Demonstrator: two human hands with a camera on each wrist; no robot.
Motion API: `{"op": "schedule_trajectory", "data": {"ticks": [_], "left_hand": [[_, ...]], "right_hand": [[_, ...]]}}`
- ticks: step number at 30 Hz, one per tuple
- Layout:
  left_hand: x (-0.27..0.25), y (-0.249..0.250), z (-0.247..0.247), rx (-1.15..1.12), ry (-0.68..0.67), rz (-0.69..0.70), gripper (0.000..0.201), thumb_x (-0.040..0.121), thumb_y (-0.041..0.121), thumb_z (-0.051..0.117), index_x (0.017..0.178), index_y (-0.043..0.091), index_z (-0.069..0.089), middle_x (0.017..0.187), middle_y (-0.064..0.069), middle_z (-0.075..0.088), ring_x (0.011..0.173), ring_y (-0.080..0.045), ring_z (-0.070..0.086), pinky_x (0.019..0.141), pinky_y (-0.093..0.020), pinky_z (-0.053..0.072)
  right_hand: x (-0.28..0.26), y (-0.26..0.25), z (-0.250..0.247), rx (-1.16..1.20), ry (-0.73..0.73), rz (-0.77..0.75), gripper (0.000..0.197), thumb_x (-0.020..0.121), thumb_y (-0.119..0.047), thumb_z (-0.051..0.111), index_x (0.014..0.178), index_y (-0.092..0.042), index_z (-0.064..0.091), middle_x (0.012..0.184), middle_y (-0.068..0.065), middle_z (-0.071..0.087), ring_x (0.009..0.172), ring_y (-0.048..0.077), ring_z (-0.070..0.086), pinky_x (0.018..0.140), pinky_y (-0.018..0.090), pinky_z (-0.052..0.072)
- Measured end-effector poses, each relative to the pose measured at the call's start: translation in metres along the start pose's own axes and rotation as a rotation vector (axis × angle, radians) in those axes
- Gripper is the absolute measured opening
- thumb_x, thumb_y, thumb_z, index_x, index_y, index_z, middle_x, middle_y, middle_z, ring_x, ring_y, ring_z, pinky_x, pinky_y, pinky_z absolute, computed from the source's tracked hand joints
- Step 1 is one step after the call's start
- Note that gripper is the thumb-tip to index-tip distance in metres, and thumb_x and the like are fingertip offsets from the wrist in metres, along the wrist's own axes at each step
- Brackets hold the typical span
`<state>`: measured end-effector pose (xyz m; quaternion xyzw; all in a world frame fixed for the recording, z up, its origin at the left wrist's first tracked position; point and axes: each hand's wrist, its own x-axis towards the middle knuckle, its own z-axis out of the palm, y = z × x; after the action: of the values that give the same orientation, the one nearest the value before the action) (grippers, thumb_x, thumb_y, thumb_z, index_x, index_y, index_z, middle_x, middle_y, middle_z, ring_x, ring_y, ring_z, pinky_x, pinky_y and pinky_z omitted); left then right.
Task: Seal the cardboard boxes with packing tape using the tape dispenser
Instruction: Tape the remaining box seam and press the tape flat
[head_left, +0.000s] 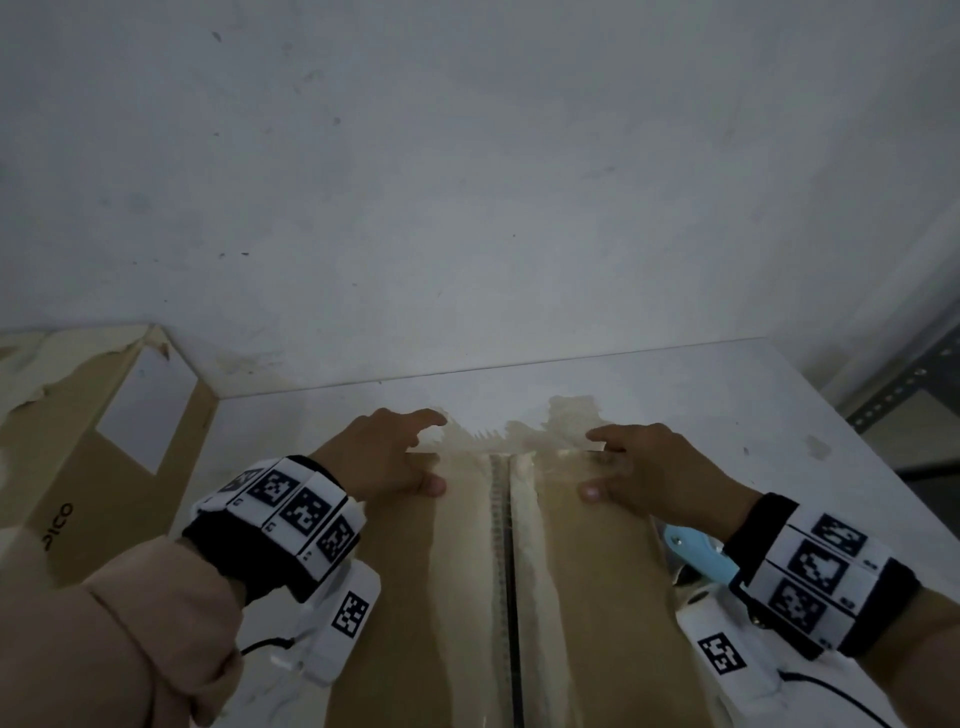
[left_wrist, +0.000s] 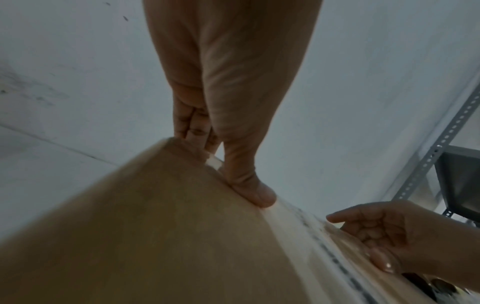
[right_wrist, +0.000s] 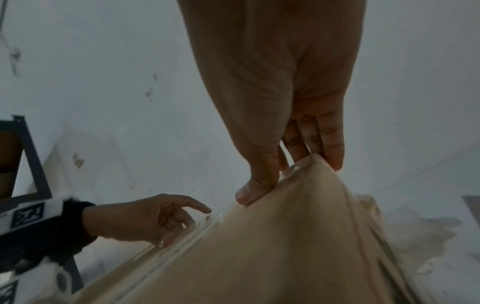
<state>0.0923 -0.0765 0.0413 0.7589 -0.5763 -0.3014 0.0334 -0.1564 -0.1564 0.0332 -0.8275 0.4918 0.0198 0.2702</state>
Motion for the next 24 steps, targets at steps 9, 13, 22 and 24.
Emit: {"op": "schedule_trajectory", "data": {"ticks": [9, 13, 22, 24], "left_hand": [[-0.003, 0.002, 0.0, 0.081, -0.008, -0.012, 0.069, 0.075, 0.044, 0.07, 0.135, 0.031, 0.038, 0.138, -0.005, 0.046, 0.119, -0.023, 0.05, 0.1, -0.033, 0.041], [-0.007, 0.003, 0.002, 0.111, -0.024, -0.029, 0.068, 0.08, 0.045, 0.063, 0.138, 0.024, 0.035, 0.139, -0.008, 0.044, 0.124, -0.024, 0.046, 0.102, -0.034, 0.038], [-0.006, 0.007, 0.003, 0.111, -0.01, 0.009, 0.065, 0.081, 0.038, 0.065, 0.137, 0.022, 0.037, 0.136, -0.01, 0.047, 0.121, -0.026, 0.048, 0.098, -0.034, 0.038], [-0.006, 0.009, 0.003, 0.132, -0.012, 0.036, 0.062, 0.082, 0.036, 0.064, 0.137, 0.023, 0.037, 0.134, -0.01, 0.049, 0.119, -0.026, 0.049, 0.096, -0.032, 0.039]], "right_hand": [[0.0, 0.003, -0.003, 0.031, -0.107, -0.065, 0.069, 0.083, -0.035, 0.065, 0.141, -0.019, 0.032, 0.141, 0.01, 0.044, 0.127, 0.021, 0.043, 0.104, 0.027, 0.033], [-0.013, 0.004, 0.003, -0.029, -0.127, -0.131, 0.072, 0.083, -0.051, 0.055, 0.143, -0.021, 0.026, 0.153, 0.002, 0.02, 0.139, 0.017, 0.021, 0.112, 0.029, 0.02], [-0.027, 0.012, 0.026, -0.292, -0.315, -0.331, 0.125, 0.04, -0.096, -0.005, 0.136, -0.02, -0.029, 0.137, -0.009, -0.037, 0.13, 0.007, -0.032, 0.106, 0.029, -0.019], [-0.028, 0.012, 0.025, -0.317, -0.305, -0.329, 0.118, 0.042, -0.095, -0.007, 0.132, -0.021, -0.032, 0.138, -0.008, -0.038, 0.131, 0.007, -0.032, 0.106, 0.029, -0.019]]}}
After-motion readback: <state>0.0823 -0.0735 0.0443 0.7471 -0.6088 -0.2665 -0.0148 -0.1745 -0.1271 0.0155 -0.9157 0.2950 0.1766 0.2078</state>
